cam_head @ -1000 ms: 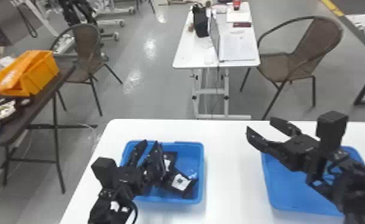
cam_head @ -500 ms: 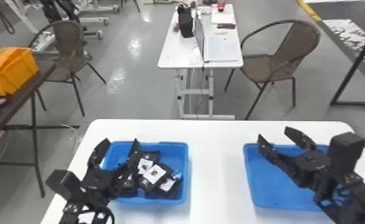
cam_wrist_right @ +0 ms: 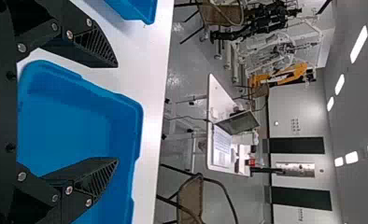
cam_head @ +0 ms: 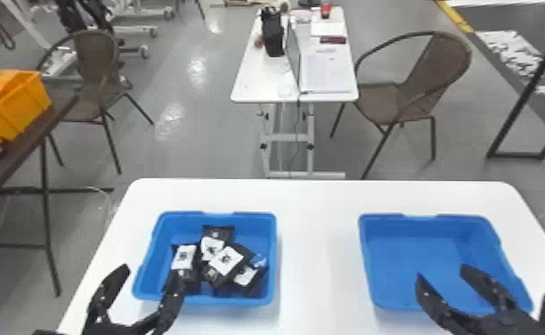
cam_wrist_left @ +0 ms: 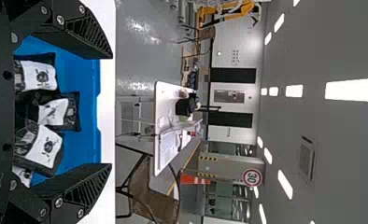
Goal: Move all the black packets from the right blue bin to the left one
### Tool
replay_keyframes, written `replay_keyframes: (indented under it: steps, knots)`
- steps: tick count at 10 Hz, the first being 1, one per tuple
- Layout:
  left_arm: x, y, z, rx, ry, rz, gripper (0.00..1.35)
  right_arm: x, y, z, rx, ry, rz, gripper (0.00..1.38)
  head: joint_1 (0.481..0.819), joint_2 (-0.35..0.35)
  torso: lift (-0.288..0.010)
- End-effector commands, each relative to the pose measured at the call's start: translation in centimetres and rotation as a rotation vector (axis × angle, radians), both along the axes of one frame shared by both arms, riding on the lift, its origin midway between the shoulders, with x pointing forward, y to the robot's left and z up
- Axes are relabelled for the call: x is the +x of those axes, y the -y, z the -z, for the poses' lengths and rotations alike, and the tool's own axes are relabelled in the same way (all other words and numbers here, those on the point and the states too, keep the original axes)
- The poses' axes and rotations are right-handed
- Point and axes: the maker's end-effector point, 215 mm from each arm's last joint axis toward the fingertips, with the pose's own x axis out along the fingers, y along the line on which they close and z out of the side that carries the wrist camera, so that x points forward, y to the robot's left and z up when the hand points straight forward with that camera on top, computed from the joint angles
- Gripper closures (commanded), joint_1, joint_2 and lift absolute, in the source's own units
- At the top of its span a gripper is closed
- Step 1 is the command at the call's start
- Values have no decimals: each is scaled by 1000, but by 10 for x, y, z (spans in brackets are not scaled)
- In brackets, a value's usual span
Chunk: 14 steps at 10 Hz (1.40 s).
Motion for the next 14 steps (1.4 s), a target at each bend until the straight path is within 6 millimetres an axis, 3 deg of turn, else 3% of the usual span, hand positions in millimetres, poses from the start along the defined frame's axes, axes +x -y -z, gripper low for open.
replay_keyframes:
  steps: [1,3,14]
  knots:
    - [-4,0,-5,30,9,-1,222,-28,-5,18,30,-47,20,351,695,87,0]
    - [-3,1,-10,47,22,4,220,-24,-14,19,55,-24,9,351,695,104,0]
    - [3,5,-17,42,49,-3,222,-22,-11,13,60,9,24,352,695,105,0]
